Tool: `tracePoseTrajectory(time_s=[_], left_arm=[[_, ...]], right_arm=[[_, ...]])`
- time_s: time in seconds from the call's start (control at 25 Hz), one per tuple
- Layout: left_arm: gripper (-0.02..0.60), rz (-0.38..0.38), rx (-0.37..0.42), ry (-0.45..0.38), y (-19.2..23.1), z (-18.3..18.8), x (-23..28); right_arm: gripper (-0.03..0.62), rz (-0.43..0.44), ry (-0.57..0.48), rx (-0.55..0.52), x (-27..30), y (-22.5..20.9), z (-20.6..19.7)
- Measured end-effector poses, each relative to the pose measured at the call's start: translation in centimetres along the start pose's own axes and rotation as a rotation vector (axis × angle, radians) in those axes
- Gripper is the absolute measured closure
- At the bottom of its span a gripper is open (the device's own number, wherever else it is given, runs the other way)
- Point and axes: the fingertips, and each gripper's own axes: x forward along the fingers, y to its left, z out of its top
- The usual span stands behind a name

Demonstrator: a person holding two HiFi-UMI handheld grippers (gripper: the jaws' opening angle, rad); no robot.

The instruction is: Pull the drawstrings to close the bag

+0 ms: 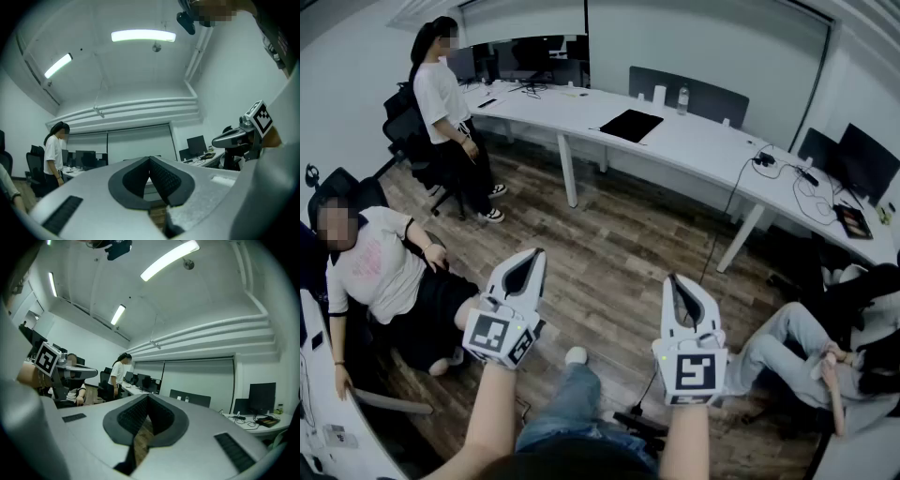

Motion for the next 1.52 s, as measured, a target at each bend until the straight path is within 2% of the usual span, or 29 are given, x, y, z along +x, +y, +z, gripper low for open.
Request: tracePoseTrajectory(time_s=[0.32, 0.68, 1.04, 1.24, 1.52], left_arm=[[0.583, -0.019, 0.017, 0.000, 3.2, -1.9, 6.1], [0.583, -0.006, -0.023, 0.010, 14.0, -6.0, 16.9], [0.583, -0.049, -0.043, 0.042, 23.8, -9.6, 27.7], [0.583, -0.055, -0.061, 0.055, 27.8, -11.3, 31.6], [0.583, -0.034, -0.078, 0.066, 31.8, -13.4, 34.4]], right_arm=[[0.600, -0.005, -0.019, 0.037, 6.5, -2.1, -1.0], [0.600, 0.012, 0.015, 0.025, 21.7, -2.6, -2.3], [0.600, -0.026, 0.069, 0.032, 36.1, -3.0, -3.4], [0.600, -0.031, 0.103, 0.021, 41.8, -3.1, -4.2], [0.600, -0.036, 0.119, 0.044, 46.7, -3.6, -5.2]])
